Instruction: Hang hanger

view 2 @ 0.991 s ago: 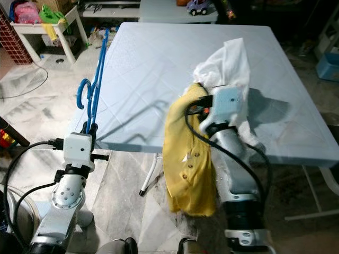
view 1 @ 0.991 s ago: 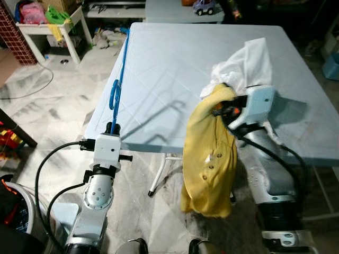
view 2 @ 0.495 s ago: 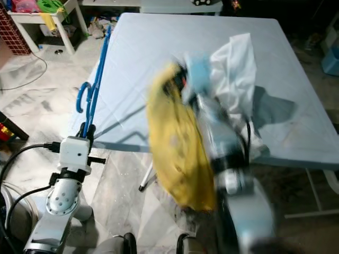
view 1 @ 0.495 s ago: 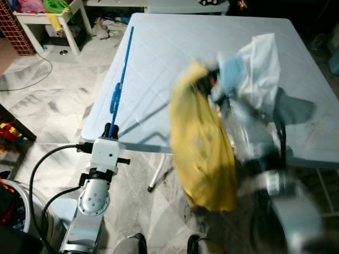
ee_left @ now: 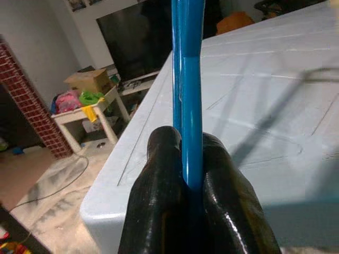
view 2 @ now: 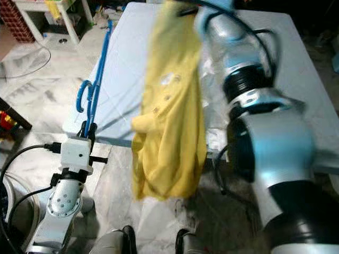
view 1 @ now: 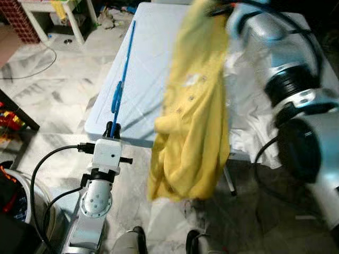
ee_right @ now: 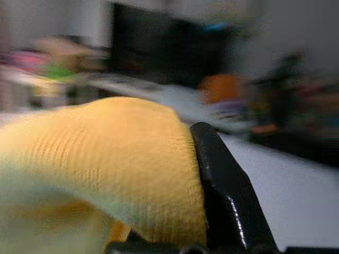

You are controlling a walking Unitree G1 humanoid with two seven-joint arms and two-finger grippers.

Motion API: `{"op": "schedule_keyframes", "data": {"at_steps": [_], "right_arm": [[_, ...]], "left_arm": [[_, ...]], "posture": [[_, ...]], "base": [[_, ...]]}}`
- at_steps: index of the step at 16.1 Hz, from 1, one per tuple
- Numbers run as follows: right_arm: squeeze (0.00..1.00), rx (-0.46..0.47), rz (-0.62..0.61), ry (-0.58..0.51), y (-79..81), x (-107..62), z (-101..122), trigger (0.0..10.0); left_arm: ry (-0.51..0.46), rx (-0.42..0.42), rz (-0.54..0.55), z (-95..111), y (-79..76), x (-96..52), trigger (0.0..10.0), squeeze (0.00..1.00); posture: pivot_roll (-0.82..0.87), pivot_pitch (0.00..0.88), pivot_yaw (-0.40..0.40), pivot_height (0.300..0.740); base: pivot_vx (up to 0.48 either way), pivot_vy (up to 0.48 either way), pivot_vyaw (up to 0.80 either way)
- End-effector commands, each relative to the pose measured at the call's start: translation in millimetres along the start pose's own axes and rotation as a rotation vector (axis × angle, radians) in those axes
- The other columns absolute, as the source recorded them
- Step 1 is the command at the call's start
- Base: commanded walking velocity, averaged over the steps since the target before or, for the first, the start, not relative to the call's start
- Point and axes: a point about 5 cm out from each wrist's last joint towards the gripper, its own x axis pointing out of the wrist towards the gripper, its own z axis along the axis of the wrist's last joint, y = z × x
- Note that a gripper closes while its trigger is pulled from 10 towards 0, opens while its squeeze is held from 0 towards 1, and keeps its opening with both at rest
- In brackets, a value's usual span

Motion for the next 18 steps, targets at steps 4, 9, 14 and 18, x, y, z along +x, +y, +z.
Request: {"op": "schedule_keyframes", "data": {"at_steps": [4, 9, 14, 18], "right_arm": [[0.00, -0.284, -0.285, -0.439, -46.7, -7.8, 114, 10.0], [0.00, -0.443, -0.207, -0.464, -37.8, -8.0, 100, 10.0], [0.00, -0.421, 0.366, -0.081, 21.9, -30.1, -68, 10.0], [0.00, -0.347, 0.485, 0.039, 20.3, -51.3, -113, 10.0]], "left_arm": [[0.023, 0.012, 0.009, -2, 2.4, -3.9, 10.0, 0.00], [0.010, 0.009, 0.011, 1, -0.6, -0.3, 10.0, 0.00], [0.010, -0.006, 0.002, 1, -5.7, 1.5, 10.0, 0.00], [0.007, -0.011, -0.016, 0, -7.7, 5.6, 10.0, 0.00]], "posture": [[0.10, 0.224, -0.032, 0.740], [0.08, 0.224, -0.036, 0.740], [0.08, 0.218, -0.034, 0.740], [0.06, 0.208, -0.014, 0.740]], "base": [[0.000, 0.000, 0.00], [0.000, 0.000, 0.00], [0.000, 0.000, 0.00], [0.000, 0.000, 0.00]]}}
